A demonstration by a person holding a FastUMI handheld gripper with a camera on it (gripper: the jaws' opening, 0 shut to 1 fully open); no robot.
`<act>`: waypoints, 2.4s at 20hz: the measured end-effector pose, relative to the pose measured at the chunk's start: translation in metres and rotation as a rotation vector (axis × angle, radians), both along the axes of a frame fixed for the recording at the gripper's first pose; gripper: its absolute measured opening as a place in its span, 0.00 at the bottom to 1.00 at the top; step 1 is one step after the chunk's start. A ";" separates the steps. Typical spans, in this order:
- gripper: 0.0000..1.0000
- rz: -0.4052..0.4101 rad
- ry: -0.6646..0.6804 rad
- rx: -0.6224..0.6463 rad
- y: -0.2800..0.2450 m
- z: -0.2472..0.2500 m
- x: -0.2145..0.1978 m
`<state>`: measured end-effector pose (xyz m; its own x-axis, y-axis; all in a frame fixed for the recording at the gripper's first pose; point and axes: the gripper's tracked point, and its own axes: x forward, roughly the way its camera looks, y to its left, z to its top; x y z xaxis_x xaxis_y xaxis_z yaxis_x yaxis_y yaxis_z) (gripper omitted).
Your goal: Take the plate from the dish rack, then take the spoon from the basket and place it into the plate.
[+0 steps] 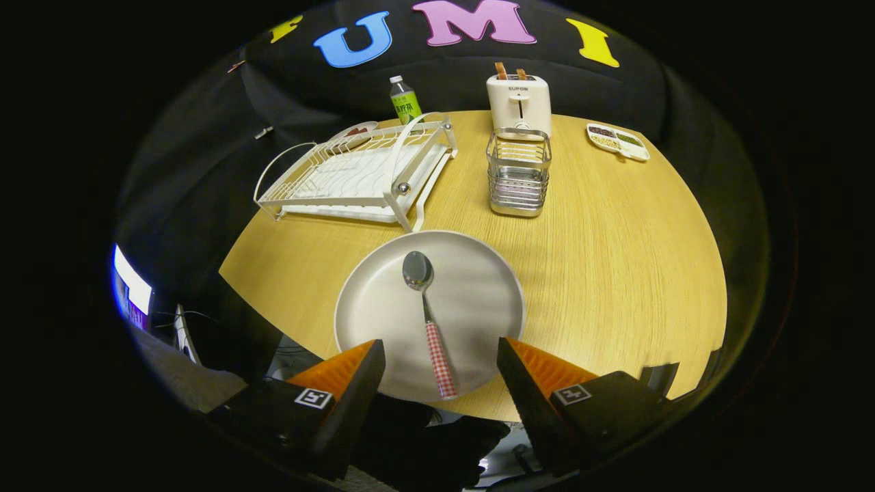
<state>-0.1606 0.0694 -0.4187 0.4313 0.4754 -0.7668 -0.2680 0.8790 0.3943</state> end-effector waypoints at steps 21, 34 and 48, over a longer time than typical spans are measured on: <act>0.99 -0.122 -0.476 -0.077 -0.054 0.210 0.127; 0.97 -0.288 -0.894 -0.123 -0.117 0.401 0.160; 0.97 -0.366 -0.911 -0.085 -0.169 0.413 0.168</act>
<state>0.0070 -0.0998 -0.0058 0.9838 0.1530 -0.0935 -0.1432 0.9843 0.1035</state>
